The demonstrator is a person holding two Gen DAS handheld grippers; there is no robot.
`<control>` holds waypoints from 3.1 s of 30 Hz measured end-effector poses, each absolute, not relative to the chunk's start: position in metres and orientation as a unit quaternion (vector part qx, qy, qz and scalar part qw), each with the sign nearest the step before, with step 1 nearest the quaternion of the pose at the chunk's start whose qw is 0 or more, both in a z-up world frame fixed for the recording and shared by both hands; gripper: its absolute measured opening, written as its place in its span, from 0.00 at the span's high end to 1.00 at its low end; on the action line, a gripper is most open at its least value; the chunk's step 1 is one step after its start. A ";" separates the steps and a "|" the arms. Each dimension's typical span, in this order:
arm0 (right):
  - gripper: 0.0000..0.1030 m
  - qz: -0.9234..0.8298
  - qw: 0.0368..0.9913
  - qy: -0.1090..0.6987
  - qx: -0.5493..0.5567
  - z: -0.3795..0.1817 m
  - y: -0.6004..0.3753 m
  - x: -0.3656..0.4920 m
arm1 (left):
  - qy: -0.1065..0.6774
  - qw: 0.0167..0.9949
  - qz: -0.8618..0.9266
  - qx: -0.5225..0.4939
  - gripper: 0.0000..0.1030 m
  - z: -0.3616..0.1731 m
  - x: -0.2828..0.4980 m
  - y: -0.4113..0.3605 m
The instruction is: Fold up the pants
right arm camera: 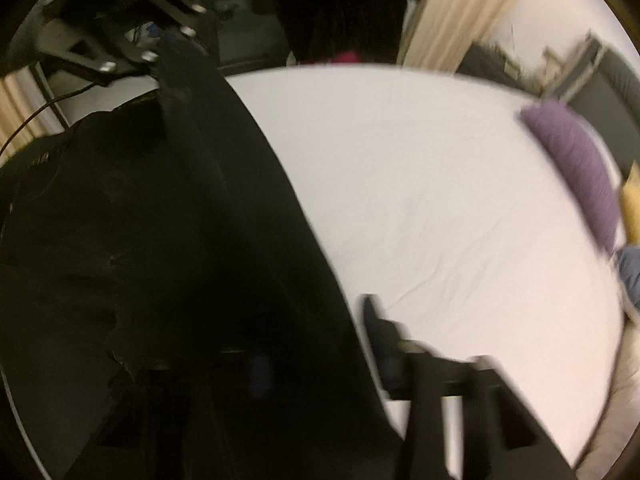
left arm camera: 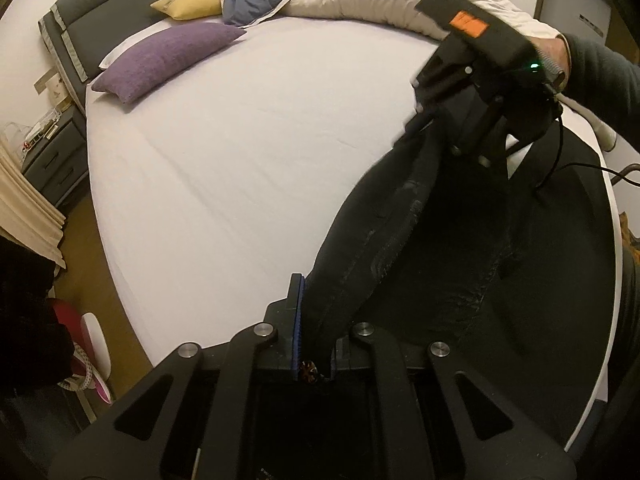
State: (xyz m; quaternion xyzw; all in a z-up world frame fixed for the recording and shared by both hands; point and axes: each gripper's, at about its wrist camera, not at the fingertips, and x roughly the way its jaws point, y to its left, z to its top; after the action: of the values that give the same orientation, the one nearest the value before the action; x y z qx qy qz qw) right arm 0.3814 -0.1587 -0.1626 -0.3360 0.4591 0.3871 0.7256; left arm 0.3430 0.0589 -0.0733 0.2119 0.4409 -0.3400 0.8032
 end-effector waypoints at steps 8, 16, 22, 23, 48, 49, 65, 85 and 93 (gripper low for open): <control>0.94 0.366 0.756 0.406 -0.361 -0.119 -0.163 0.340 | 0.427 0.814 -0.343 0.193 0.92 -0.053 0.299 0.068; 0.94 0.323 0.712 0.405 -0.474 -0.137 -0.163 0.212 | 0.433 0.793 -0.368 0.221 0.92 -0.055 0.174 0.060; 0.94 0.318 0.703 0.434 -0.465 -0.176 -0.162 0.141 | 0.456 0.779 -0.364 0.229 0.92 -0.087 0.093 0.053; 0.94 0.315 0.703 0.435 -0.467 -0.180 -0.159 0.132 | 0.452 0.780 -0.359 0.239 0.92 -0.090 0.083 0.052; 0.92 0.239 0.707 0.439 -0.500 -0.204 -0.134 0.058 | 0.446 0.789 -0.360 0.222 0.89 -0.109 0.039 0.066; 0.92 0.232 0.712 0.437 -0.498 -0.207 -0.134 0.057 | 0.445 0.791 -0.361 0.215 0.88 -0.110 0.040 0.068; 0.29 0.142 0.864 0.446 -0.186 -0.127 -0.222 0.057 | 0.438 0.821 -0.335 0.145 0.80 -0.017 0.060 0.055; 0.28 0.216 0.858 0.462 -0.053 -0.127 -0.198 0.098 | 0.528 0.782 -0.249 0.219 0.77 -0.099 0.043 0.149; 0.28 0.107 0.890 0.442 0.030 -0.114 -0.247 0.134 | 0.440 0.845 -0.297 0.071 0.77 -0.007 0.061 0.102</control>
State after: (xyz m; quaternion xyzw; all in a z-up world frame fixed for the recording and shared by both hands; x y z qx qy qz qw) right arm 0.1338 -0.2468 -0.1136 0.0298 0.4416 0.1069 0.8903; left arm 0.0608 0.1025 -0.0071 0.0706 0.4402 -0.2965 0.8446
